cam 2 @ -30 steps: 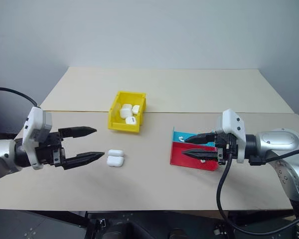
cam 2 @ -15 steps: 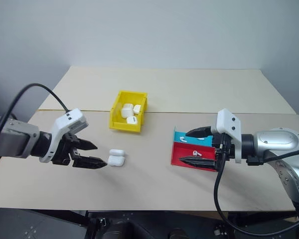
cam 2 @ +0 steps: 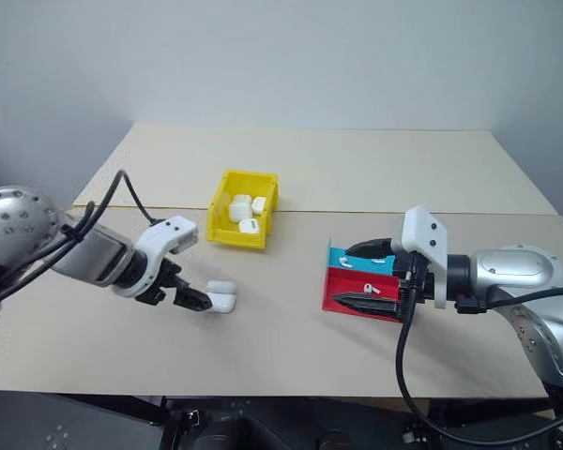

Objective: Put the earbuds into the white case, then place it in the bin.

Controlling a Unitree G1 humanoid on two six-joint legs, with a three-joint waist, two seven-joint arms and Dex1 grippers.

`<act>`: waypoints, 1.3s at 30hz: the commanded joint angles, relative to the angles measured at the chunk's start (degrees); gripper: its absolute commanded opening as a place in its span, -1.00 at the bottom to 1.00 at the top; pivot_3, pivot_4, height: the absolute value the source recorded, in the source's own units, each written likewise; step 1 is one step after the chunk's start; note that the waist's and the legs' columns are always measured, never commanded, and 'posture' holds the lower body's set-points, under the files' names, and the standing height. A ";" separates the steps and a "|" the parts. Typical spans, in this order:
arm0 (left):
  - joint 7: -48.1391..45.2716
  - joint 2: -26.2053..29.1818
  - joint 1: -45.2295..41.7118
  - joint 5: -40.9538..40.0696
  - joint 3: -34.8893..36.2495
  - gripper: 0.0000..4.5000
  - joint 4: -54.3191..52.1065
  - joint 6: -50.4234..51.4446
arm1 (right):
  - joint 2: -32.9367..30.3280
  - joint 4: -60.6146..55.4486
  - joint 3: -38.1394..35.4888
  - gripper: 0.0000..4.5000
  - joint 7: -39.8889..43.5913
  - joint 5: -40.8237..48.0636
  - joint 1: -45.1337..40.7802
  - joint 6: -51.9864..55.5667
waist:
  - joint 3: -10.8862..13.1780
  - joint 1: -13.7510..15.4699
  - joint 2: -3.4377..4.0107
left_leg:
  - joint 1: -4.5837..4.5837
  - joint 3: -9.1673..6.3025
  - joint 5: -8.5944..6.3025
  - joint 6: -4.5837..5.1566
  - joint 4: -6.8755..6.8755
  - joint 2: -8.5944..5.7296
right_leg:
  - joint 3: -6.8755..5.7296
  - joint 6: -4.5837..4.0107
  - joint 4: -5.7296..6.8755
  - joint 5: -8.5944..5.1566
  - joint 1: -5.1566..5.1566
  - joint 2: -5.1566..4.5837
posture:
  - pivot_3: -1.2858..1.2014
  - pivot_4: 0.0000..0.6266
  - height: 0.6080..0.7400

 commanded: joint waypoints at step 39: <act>9.09 -8.65 -5.81 -2.45 -8.47 1.00 8.79 1.19 | 0.44 -1.96 -2.29 0.99 -0.88 1.21 1.43 0.15 | 0.00 0.03 -0.01 | -0.03 0.10 0.11 -0.18 -0.02 -0.08 | -0.04 0.00 -0.03 0.00 0.00 -0.01 | 0.03 -0.52 1.00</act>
